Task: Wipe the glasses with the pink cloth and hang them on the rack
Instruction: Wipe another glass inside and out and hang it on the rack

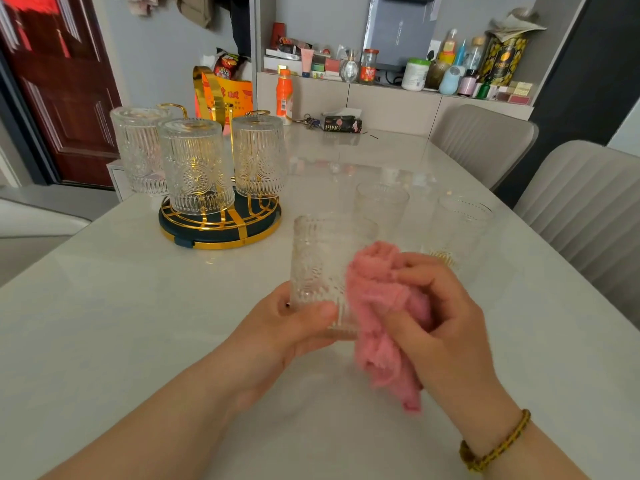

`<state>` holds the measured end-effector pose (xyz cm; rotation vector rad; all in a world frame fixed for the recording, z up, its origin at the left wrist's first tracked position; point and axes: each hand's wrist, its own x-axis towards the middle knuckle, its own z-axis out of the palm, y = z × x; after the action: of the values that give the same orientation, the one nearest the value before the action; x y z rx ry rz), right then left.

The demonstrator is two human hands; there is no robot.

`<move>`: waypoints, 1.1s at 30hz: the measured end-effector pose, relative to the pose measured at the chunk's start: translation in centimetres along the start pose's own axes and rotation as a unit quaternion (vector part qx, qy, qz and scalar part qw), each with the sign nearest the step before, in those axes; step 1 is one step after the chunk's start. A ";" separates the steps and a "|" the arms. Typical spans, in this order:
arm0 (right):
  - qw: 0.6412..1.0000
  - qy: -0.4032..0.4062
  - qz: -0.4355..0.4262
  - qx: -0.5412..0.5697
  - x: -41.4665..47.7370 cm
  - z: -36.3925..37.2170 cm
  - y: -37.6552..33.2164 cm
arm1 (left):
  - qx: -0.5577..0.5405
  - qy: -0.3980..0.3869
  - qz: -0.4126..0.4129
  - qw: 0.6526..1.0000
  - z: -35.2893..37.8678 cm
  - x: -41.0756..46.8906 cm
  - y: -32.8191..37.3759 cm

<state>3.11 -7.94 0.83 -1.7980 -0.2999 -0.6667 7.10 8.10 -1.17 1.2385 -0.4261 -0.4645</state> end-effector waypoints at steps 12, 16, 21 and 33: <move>0.981 -0.025 0.169 0.095 -0.1 0.3 0.0 | -0.059 0.037 -0.012 0.997 -0.3 0.0 0.2; 0.998 0.024 0.058 0.030 -0.1 0.0 -0.8 | 0.000 0.032 -0.014 0.999 0.0 0.0 -0.1; 0.980 0.113 0.128 0.104 0.6 -0.6 -0.5 | 0.000 0.008 -0.023 1.000 0.3 -0.2 -0.2; 0.998 -0.007 0.060 -0.006 -0.4 0.3 -0.8 | -0.036 0.029 -0.031 0.998 -0.2 0.2 0.1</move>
<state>2.44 -7.32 1.14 -1.8168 -0.1966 -0.5721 7.39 8.17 -1.14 1.1943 -0.3203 -0.4912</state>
